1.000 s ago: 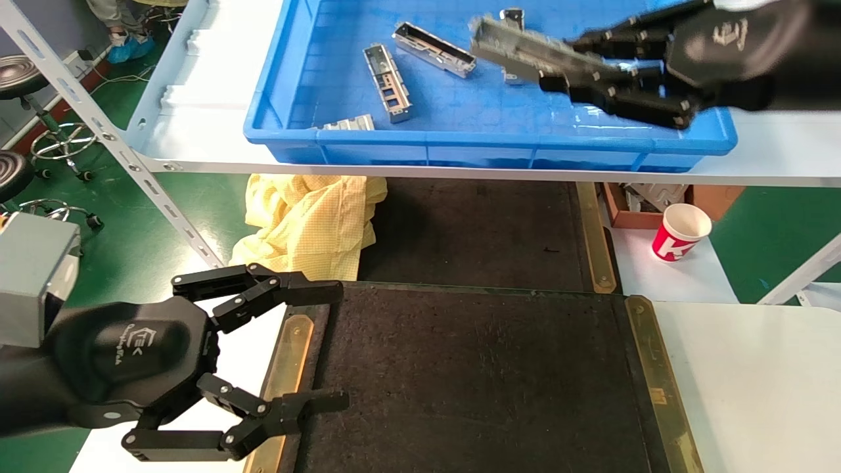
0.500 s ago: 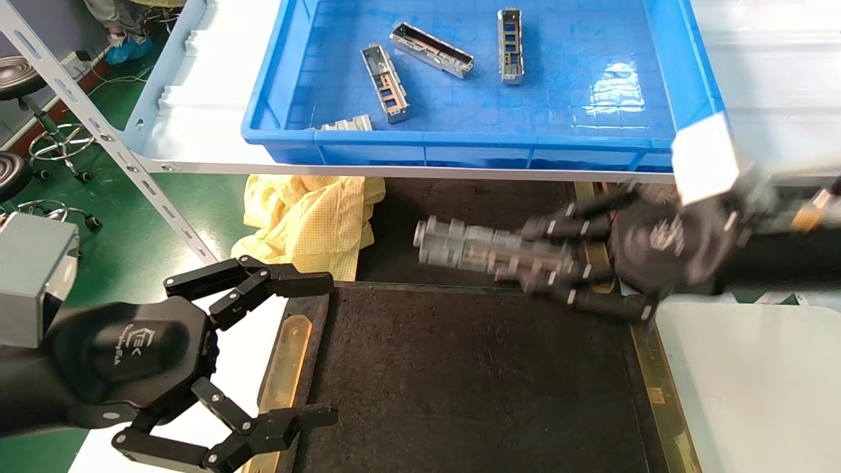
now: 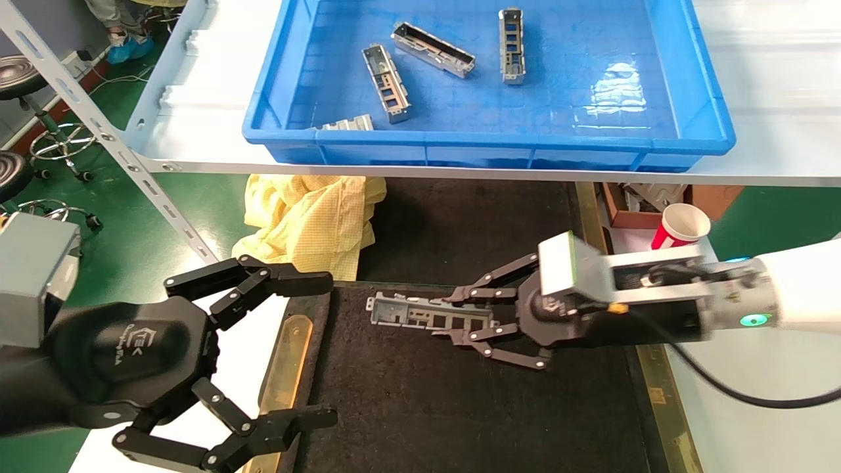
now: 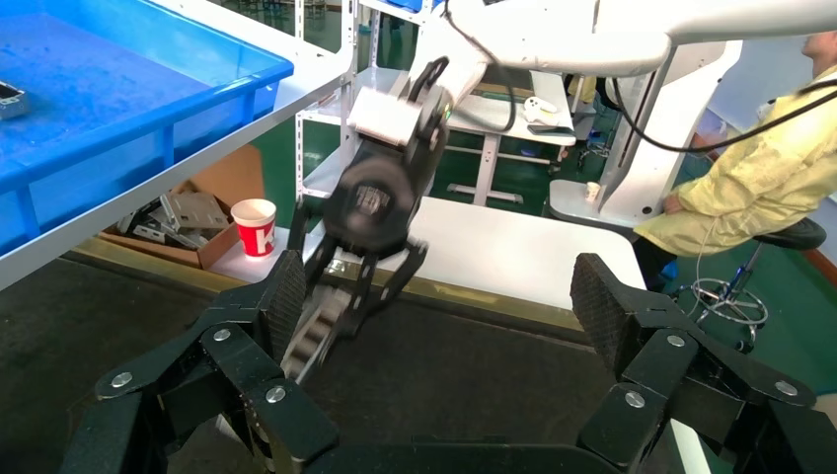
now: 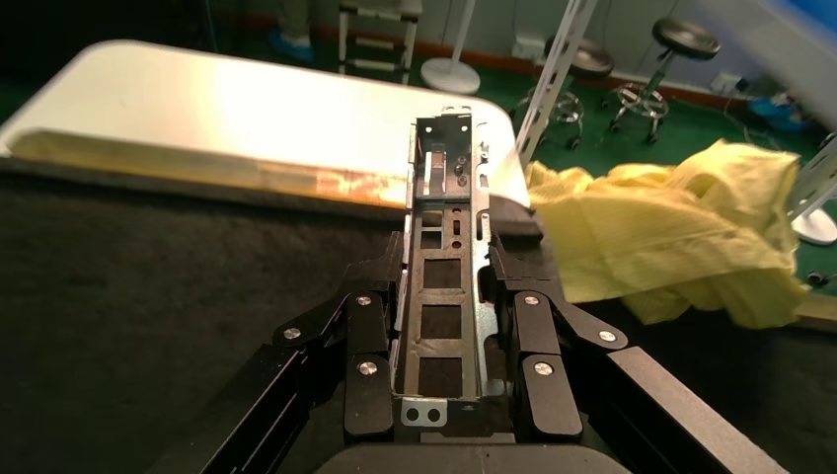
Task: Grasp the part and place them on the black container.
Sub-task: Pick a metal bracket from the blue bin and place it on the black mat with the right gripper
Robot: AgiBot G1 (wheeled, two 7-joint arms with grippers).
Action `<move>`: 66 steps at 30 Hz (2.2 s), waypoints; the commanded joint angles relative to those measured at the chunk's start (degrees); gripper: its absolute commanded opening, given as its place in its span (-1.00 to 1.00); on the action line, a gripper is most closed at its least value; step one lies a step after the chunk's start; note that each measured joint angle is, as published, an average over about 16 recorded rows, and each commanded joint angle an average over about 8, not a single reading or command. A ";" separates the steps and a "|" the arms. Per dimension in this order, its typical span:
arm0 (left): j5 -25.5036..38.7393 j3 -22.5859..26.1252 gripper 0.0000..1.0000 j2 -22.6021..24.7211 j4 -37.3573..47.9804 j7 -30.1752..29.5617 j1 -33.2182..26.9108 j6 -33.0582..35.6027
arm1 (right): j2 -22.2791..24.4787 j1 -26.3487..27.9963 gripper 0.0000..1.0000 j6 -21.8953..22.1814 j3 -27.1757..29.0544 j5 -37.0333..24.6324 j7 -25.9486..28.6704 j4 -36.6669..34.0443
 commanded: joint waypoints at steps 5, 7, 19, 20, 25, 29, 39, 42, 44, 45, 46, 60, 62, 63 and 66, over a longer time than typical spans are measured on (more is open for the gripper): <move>0.00 0.00 1.00 0.00 0.00 0.00 0.00 0.00 | -6.04 -0.61 -1.00 1.99 -0.99 -1.50 -6.21 -8.05; 0.00 0.00 1.00 0.00 0.00 0.00 0.00 0.00 | -7.96 -0.89 -1.00 3.26 -1.08 -1.73 -7.79 -10.44; 0.00 0.00 1.00 0.00 0.00 0.00 0.00 0.00 | -17.23 -4.35 -1.00 15.91 -0.68 -1.57 -13.59 -18.99; 0.00 0.00 1.00 0.00 0.00 0.00 0.00 0.00 | -17.53 -4.76 -1.00 16.41 -0.62 -1.43 -13.79 -18.88; 0.00 0.01 1.00 0.00 0.00 0.00 0.00 0.00 | -18.01 -6.63 -1.00 17.04 -0.55 -0.85 -14.19 -17.17; 0.00 0.01 1.00 0.00 0.00 0.00 0.00 0.00 | -18.07 -7.71 -1.00 17.09 -0.86 -0.73 -14.07 -15.77; -0.01 0.01 1.00 0.00 0.00 0.00 0.00 0.00 | -18.13 -9.00 -1.00 17.85 -2.37 -1.13 -13.57 -13.07; -0.01 0.01 1.00 0.00 0.00 0.00 0.00 0.00 | -18.14 -9.30 -1.00 18.16 -2.88 -1.27 -13.43 -12.57; -0.01 0.01 1.00 0.00 0.00 0.00 0.00 0.00 | -18.14 -9.49 -1.00 18.39 -3.20 -1.32 -13.34 -12.29; -0.01 0.01 1.00 0.00 0.00 0.00 0.00 0.00 | -18.14 -9.57 -1.00 18.50 -3.35 -1.33 -13.29 -12.16; -0.01 0.01 1.00 0.00 0.00 0.00 0.00 0.00 | -18.13 -9.63 -1.00 18.62 -3.49 -1.33 -13.26 -12.05; -0.01 0.01 1.00 0.00 0.00 0.01 0.00 0.00 | -18.31 -10.12 -1.00 20.29 -5.34 -1.09 -13.35 -10.67; -0.01 0.01 1.00 0.00 0.00 0.01 0.00 0.00 | -18.34 -10.24 -1.00 20.68 -5.63 -1.00 -13.29 -10.34; -0.01 0.01 1.00 0.00 0.00 0.01 0.00 0.00 | -18.34 -10.29 -1.00 20.90 -5.78 -0.95 -13.25 -10.19; -0.01 0.01 1.00 0.00 0.00 0.01 0.00 -0.01 | -18.35 -10.42 -0.65 21.59 -6.27 -0.87 -13.17 -9.81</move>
